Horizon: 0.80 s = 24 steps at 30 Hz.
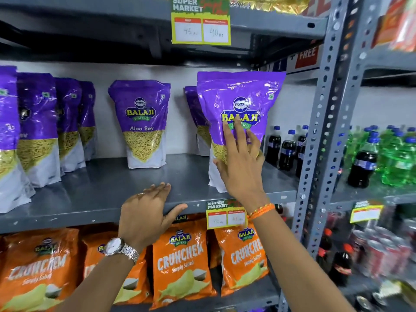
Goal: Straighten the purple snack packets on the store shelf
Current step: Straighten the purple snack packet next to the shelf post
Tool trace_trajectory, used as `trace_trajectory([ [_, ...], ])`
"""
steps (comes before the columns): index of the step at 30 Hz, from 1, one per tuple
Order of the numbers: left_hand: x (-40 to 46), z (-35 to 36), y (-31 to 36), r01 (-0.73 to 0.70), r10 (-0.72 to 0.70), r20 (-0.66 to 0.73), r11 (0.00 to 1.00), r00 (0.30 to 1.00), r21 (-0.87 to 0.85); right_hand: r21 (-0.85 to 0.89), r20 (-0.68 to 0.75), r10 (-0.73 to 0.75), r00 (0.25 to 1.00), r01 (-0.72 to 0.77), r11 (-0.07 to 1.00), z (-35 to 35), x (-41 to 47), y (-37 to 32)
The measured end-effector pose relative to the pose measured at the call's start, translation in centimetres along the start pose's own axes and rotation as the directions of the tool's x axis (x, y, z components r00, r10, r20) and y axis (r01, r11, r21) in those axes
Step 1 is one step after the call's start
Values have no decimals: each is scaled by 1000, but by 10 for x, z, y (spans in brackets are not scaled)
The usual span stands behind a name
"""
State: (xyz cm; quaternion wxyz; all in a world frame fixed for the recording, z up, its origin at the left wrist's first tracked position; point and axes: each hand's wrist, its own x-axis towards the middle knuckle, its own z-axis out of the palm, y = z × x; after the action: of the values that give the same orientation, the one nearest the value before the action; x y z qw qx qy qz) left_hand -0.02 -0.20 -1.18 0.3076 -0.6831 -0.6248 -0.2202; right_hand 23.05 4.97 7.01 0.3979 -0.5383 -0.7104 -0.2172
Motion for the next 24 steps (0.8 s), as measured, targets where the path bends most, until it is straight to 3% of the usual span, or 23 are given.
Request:
trace_trajectory([
  [15,-1,-7,1,-3,4,53,1000,999,-14,64,-190,-61,980,74,995,-29,-58,8],
  [24,-3,-11,2,-21,22,51,1000,998,-14,53,-134,-56,989,63,997,-22,-37,13],
])
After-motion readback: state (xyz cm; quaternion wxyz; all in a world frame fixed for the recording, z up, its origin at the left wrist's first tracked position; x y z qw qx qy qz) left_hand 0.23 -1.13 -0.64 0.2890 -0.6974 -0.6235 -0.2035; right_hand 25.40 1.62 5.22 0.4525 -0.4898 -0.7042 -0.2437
